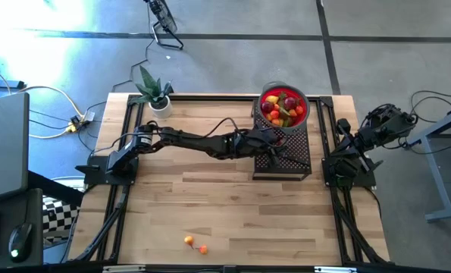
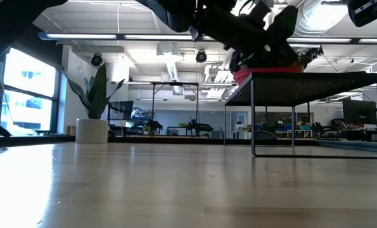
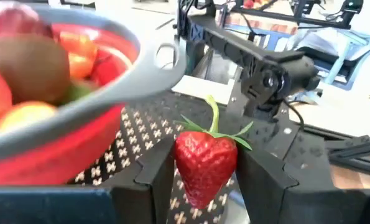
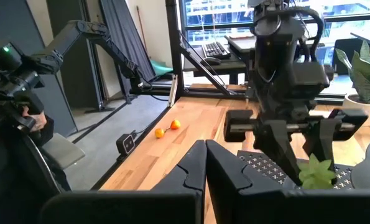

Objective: Pick & Place Fruit
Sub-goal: Put the strawberry into the strainer bowl on the shelf

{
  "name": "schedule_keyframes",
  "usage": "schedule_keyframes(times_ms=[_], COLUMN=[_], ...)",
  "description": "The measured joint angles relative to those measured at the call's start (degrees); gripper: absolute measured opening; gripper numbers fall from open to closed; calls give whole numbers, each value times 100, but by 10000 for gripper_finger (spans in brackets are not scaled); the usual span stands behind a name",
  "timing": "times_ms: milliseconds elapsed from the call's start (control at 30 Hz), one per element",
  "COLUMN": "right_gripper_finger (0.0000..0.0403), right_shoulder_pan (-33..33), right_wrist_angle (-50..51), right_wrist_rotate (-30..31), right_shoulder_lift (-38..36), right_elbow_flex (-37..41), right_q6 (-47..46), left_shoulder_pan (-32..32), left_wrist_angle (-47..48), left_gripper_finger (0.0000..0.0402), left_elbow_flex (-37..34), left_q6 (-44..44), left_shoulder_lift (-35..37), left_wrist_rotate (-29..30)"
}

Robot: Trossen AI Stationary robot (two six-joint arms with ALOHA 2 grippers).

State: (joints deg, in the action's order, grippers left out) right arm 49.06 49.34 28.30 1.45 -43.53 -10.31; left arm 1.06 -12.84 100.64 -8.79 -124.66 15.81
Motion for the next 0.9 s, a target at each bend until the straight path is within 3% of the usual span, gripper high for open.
schedule_keyframes(times_ms=[500,900], right_gripper_finger=[3,3], right_shoulder_pan=[1,2], right_wrist_angle=[-2,0], right_wrist_rotate=[-164,-164], right_shoulder_lift=[0,0], right_elbow_flex=[0,0], right_q6=[2,2], left_shoulder_pan=[75,886], left_wrist_angle=[1174,1231], left_gripper_finger=[145,145], left_elbow_flex=[1445,1793], left_q6=[229,409], left_shoulder_lift=[9,11], left_wrist_rotate=[-138,-112])
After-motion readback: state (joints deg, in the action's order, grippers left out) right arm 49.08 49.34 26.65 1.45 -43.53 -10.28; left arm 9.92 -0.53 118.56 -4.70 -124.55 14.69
